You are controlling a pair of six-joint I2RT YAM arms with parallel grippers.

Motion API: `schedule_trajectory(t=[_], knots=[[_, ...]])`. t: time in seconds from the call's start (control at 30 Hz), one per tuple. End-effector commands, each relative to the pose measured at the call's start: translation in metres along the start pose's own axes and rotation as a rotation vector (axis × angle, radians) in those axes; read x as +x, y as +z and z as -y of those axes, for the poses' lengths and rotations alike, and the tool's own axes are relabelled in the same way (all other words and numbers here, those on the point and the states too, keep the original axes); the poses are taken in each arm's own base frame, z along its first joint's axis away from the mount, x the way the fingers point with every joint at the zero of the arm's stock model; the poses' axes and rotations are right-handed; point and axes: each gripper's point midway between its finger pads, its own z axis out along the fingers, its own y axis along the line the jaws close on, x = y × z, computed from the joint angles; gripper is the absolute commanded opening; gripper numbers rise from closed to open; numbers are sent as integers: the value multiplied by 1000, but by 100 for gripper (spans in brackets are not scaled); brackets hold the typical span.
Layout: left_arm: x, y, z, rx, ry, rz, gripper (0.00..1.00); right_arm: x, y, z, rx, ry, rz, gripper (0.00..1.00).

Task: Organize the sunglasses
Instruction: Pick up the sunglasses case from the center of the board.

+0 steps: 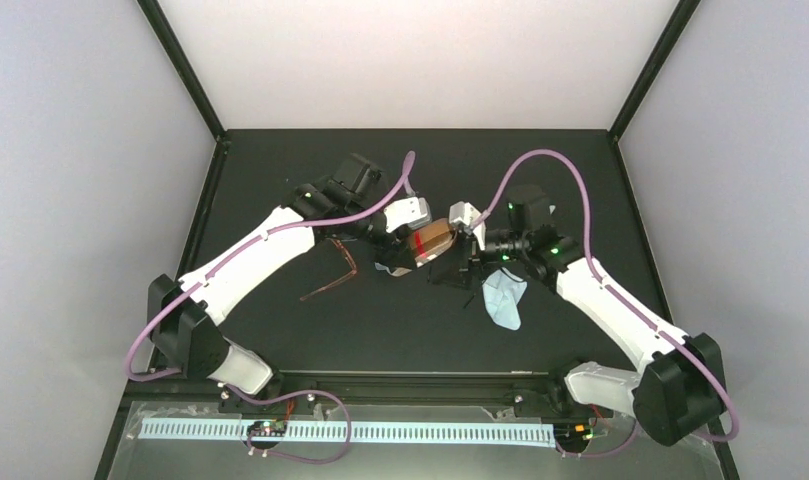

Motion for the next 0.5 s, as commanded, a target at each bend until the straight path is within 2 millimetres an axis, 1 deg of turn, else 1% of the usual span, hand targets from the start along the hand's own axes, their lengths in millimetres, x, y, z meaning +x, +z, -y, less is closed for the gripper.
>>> schedule_trajectory(t=[0.0, 0.07, 0.2, 0.37, 0.47], knots=[[-29, -10, 16, 72, 4, 115, 14, -14, 8, -6, -43, 7, 51, 100], [-29, -8, 21, 89, 3, 123, 14, -18, 8, -3, -25, 20, 57, 99], [-28, -4, 30, 119, 7, 127, 14, -21, 6, -4, -25, 27, 74, 97], [-26, -6, 35, 117, 21, 143, 14, -27, 0, -3, 2, 4, 86, 87], [-27, -9, 38, 116, 32, 155, 14, -28, -6, -1, 18, -9, 92, 82]])
